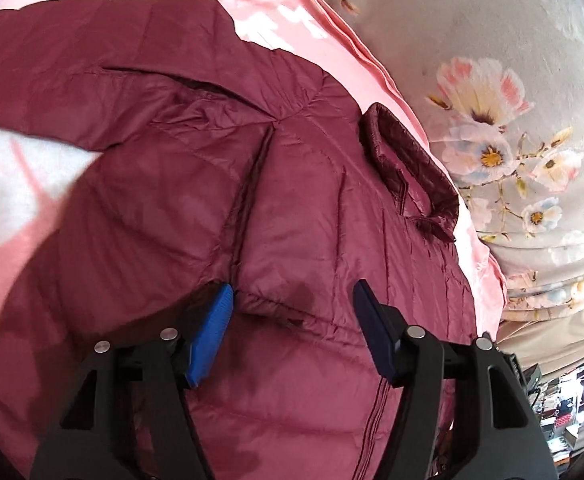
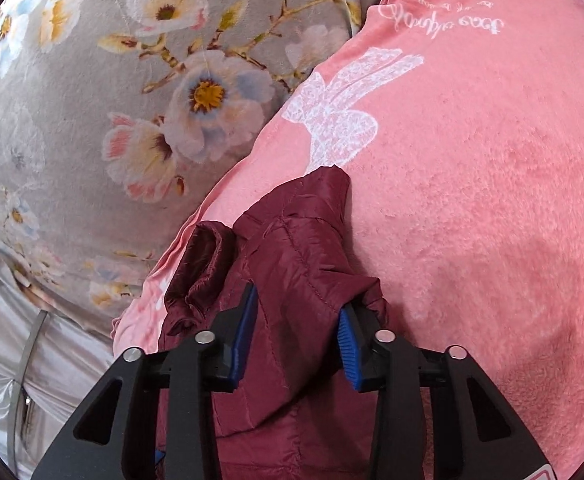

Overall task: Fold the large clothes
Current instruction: 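Carry the sleeve across the jacket body with the right gripper and release, then grasp the other sleeve cuff with the left gripper and lift it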

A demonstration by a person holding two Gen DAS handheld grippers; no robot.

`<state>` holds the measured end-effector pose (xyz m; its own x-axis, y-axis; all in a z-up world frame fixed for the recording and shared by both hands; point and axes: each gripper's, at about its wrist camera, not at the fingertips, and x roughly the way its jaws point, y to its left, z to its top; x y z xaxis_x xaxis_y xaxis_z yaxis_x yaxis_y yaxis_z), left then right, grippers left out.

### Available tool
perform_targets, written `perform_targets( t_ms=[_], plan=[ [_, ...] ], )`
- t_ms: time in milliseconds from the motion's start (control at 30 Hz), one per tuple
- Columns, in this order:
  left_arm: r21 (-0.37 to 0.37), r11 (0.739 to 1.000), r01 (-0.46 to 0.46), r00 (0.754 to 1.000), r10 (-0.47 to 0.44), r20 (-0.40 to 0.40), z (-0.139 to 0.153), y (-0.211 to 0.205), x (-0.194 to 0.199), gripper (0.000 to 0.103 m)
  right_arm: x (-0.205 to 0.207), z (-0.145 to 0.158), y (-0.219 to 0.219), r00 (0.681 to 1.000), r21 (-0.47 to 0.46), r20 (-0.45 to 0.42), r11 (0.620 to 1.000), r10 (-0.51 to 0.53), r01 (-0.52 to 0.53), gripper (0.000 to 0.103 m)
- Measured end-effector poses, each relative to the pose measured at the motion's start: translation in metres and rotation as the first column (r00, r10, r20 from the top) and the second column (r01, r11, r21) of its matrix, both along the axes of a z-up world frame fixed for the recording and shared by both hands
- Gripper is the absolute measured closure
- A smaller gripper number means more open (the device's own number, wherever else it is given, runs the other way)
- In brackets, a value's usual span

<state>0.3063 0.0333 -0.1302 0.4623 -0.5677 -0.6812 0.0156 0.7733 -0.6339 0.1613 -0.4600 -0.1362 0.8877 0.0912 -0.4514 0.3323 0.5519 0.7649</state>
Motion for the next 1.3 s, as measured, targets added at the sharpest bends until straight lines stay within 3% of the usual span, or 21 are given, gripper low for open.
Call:
perform_targets(
  t_ms=[33,67,133,233,300,400,500,633,733,833,967,1000,1067,1133,1267,1300],
  plan=[
    [-0.011,1.0,0.008,1.0,-0.008,0.003,0.0,-0.002,0.003,0.078,-0.001,0.002,0.0,1.0,-0.005,0.001,1.0,0.001,-0.001,0.079],
    [-0.006,1.0,0.029,1.0,-0.029,0.0,0.001,-0.007,0.009,0.097,0.0,0.005,0.0,1.0,-0.014,0.002,1.0,0.007,-0.007,0.084],
    [0.019,1.0,0.01,0.999,-0.011,0.041,0.011,-0.011,0.015,0.099,0.0,0.015,0.001,1.0,-0.045,0.005,0.999,0.021,-0.02,0.097],
    [0.063,0.997,-0.032,0.985,0.021,0.169,0.043,-0.004,0.011,0.099,-0.006,0.036,0.008,0.999,-0.115,0.042,0.993,0.027,-0.022,0.101],
    [0.059,0.998,-0.035,0.981,0.022,0.193,0.052,0.002,0.008,0.099,-0.01,0.048,0.018,0.998,-0.199,0.048,0.98,0.029,-0.018,0.102],
    [0.18,0.984,-0.019,0.987,-0.01,0.159,0.028,-0.007,0.009,0.099,0.003,0.035,0.027,0.996,-0.28,-0.084,0.959,0.019,-0.042,0.102],
    [0.195,0.981,-0.002,0.997,-0.013,0.077,-0.01,-0.009,0.013,0.099,0.012,0.005,0.028,0.975,-0.289,-0.223,0.955,0.005,-0.071,0.103],
    [0.256,0.967,-0.007,0.992,-0.026,0.124,-0.013,-0.019,0.009,0.099,0.018,-0.013,0.028,0.954,-0.298,-0.301,0.949,0.012,-0.106,0.103],
    [0.315,0.949,-0.014,0.984,-0.043,0.171,-0.013,-0.029,0.004,0.099,0.025,-0.01,0.04,0.934,-0.394,-0.356,0.909,-0.012,-0.138,0.102],
    [0.346,0.938,-0.016,0.978,-0.057,0.199,-0.011,-0.031,-0.001,0.096,0.016,-0.004,0.049,0.931,-0.432,-0.364,0.891,-0.031,-0.139,0.091],
    [0.405,0.912,-0.065,0.968,-0.041,0.249,0.01,-0.021,-0.018,0.077,-0.021,0.019,0.066,0.949,-0.49,-0.303,0.868,-0.089,-0.076,0.086],
    [0.423,0.902,-0.084,0.962,-0.038,0.272,0.017,-0.021,-0.024,0.077,-0.026,0.028,0.073,0.956,-0.507,-0.278,0.859,-0.09,-0.067,0.086],
    [0.466,0.878,-0.111,0.948,-0.048,0.315,0.033,-0.03,-0.034,0.079,-0.025,0.04,0.092,0.969,-0.526,-0.244,0.846,-0.046,-0.092,0.086],
    [0.479,0.871,-0.104,0.938,-0.075,0.339,0.046,-0.047,-0.04,0.079,-0.007,0.045,0.121,0.968,-0.544,-0.25,0.821,0.037,-0.172,0.087],
    [0.498,0.864,-0.077,0.941,-0.103,0.323,0.044,-0.084,-0.033,0.079,0.031,0.028,0.171,0.937,-0.576,-0.321,0.758,0.136,-0.307,0.092],
    [0.495,0.867,-0.055,0.944,-0.117,0.309,0.041,-0.091,-0.032,0.079,0.041,0.018,0.177,0.924,-0.56,-0.35,0.757,0.153,-0.337,0.093]
  ],
)
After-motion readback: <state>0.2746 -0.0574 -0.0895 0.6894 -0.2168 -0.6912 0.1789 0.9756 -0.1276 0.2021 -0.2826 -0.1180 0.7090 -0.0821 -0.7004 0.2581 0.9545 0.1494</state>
